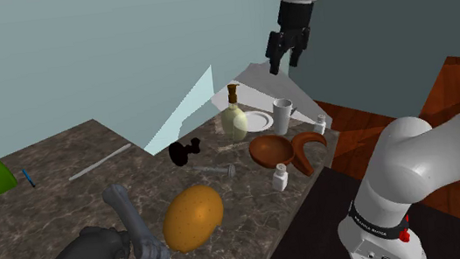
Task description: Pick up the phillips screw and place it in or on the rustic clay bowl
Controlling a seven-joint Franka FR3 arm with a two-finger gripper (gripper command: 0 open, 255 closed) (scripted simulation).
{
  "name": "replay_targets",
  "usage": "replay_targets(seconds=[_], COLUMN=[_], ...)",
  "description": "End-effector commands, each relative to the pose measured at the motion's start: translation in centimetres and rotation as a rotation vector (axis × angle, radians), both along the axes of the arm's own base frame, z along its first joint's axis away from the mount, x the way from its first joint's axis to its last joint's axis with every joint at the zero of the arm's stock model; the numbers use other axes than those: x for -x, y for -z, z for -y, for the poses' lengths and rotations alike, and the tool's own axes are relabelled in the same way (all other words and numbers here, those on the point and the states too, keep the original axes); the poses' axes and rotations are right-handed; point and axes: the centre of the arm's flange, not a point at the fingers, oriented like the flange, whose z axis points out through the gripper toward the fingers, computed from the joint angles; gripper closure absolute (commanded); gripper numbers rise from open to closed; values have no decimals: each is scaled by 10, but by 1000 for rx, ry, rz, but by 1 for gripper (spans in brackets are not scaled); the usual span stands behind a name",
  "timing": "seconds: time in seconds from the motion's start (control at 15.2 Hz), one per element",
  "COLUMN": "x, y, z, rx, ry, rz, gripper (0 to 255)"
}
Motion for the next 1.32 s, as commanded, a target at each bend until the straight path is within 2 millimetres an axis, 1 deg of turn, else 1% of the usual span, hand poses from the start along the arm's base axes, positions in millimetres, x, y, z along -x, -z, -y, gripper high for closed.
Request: replay_targets(seconds=[0.0, 0.59, 0.92, 1.25], x=[0, -77, -117, -153], y=[0, 93, 145, 198], z=[0, -17, -34, -55], rx=[0, -22, -35, -47], ry=[0, -178, -277, -376], rz=[0, -39, -61, -83], gripper=[0, 0, 0, 0])
